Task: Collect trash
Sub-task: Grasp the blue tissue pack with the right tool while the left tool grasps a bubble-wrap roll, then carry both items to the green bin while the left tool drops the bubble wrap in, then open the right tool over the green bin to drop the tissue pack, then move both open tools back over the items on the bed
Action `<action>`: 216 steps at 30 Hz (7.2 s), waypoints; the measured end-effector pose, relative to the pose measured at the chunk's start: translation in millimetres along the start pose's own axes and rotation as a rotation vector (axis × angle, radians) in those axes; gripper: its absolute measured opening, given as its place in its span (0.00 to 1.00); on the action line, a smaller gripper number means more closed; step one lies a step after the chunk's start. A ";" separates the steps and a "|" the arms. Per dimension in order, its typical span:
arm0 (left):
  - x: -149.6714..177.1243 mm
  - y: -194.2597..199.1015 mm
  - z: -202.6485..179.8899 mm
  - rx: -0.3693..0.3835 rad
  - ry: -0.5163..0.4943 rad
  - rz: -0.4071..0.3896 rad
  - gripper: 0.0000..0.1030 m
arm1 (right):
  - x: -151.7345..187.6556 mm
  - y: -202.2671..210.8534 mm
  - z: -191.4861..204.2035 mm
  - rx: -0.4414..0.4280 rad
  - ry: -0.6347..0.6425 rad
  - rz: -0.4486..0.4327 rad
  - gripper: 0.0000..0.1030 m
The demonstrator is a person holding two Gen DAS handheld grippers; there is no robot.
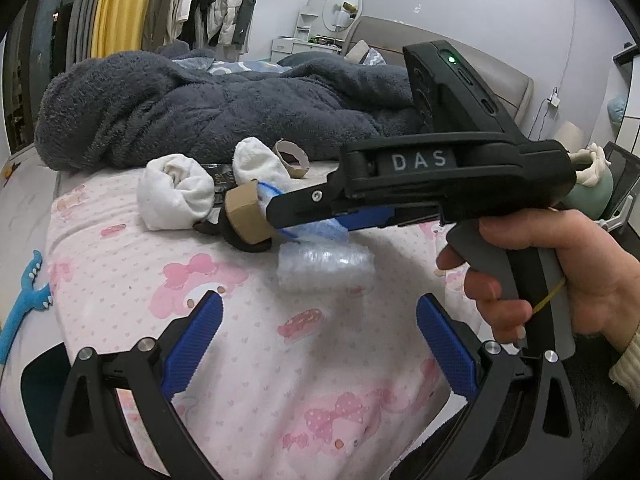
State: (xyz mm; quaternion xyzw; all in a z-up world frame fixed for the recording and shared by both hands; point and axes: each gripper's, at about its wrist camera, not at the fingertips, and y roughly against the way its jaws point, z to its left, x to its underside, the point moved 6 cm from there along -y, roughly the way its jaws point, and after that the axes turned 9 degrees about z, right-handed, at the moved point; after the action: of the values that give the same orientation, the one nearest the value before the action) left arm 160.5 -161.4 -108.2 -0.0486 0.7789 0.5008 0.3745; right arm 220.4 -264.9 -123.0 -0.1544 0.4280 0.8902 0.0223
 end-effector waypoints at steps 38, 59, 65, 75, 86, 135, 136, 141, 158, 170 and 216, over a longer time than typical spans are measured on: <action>-15.2 -38.4 -2.6 0.035 0.035 0.053 0.59 | 1.9 30.7 -20.8 -0.064 -0.065 -0.100 0.88; 9.0 -2.2 25.8 0.050 0.065 0.038 0.59 | -1.2 -20.8 -2.3 0.222 0.032 0.006 0.72; 10.2 23.1 42.7 0.024 0.084 -0.002 0.59 | 2.8 -1.4 10.5 0.270 0.044 -0.056 0.71; 17.0 59.0 96.9 -0.179 0.143 -0.023 0.59 | -17.6 14.6 49.2 0.309 0.065 -0.163 0.71; 44.7 105.7 169.6 -0.313 0.277 -0.027 0.59 | -22.6 -26.9 133.7 0.263 0.220 -0.124 0.71; 182.5 145.0 283.2 -0.383 0.494 0.232 0.78 | 18.7 -225.7 249.4 0.213 0.335 0.247 0.71; 180.6 149.8 282.8 -0.390 0.490 0.215 0.78 | 19.9 -229.2 247.7 0.215 0.333 0.254 0.71; 170.8 173.0 283.4 -0.417 0.490 0.146 0.78 | 28.4 -255.0 234.9 0.230 0.312 0.313 0.71; 141.7 234.5 282.3 -0.473 0.466 -0.035 0.78 | 56.2 -310.1 222.2 0.327 0.402 0.449 0.80; 116.4 259.4 266.2 -0.480 0.419 -0.130 0.79 | 38.3 -271.2 247.7 0.280 0.430 0.336 0.88; 25.0 150.7 144.0 -0.311 0.232 -0.128 0.90 | -28.0 -37.1 132.1 0.332 0.353 -0.176 0.89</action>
State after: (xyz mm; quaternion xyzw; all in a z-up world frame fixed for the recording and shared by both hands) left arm 151.7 38.1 -43.3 -0.2127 0.7253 0.5813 0.3013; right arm 219.6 -137.3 -65.4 -0.3383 0.5503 0.7617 0.0498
